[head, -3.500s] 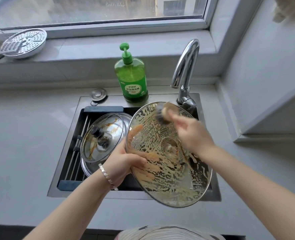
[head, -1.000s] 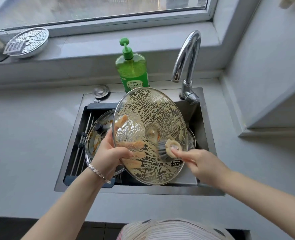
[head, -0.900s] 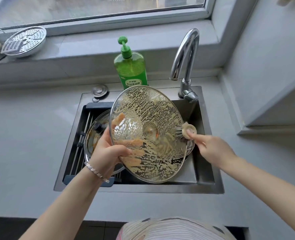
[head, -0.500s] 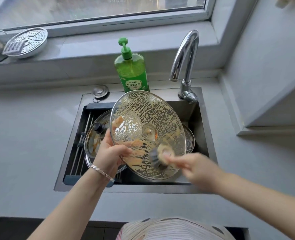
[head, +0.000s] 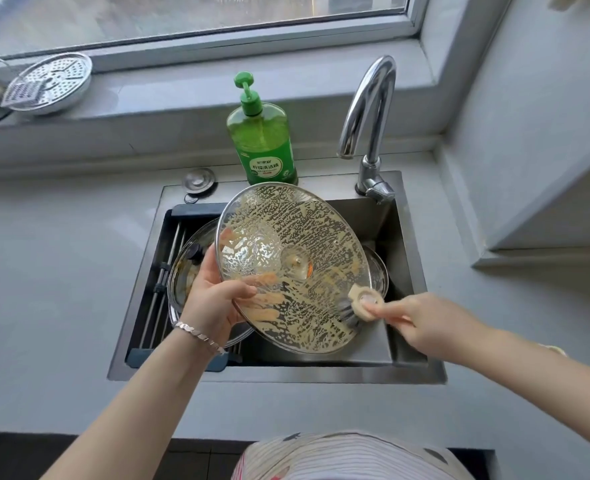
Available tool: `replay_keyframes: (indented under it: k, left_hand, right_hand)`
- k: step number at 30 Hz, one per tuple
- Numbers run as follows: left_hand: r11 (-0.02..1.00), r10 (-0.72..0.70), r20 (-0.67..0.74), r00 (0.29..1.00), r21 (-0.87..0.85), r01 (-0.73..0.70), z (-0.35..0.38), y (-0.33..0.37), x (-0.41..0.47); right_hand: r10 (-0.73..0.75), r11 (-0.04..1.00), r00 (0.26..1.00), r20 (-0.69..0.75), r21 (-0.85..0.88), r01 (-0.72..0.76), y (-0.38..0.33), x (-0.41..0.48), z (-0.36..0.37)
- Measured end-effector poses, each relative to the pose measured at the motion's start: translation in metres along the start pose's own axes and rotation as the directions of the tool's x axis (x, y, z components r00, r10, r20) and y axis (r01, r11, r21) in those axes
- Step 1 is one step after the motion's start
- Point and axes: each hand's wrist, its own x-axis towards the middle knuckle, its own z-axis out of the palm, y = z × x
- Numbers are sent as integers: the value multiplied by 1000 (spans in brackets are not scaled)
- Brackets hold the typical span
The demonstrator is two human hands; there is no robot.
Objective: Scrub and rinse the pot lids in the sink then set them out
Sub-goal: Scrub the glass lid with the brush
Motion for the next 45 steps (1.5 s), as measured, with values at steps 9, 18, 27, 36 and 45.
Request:
replay_keyframes:
  k: [9,18,27,36,45]
  left_hand:
    - [999,-24,20,1000,27,23,-4,-1,1]
    - [994,-67,101,993,92,57,-7,-5,-4]
    - [991,-117,51,992,72,113,-1,-7,-1]
    - [985,-166,-63,984,39,168,44,-14,21]
    - [929,-344,-143,928,89,358,60,-54,60]
  right_hand:
    - [-43,998,993,106,-47,49,2,-8,1]
    - [135,957,986,-96,-245,-155,38,41,-30]
    - [173,973,981,-86,-136,-184,43,54,-19]
    - [668,426,738,97,763,-486,29,24,28]
    - [704,-122,677,214,976,-182,43,25,14]
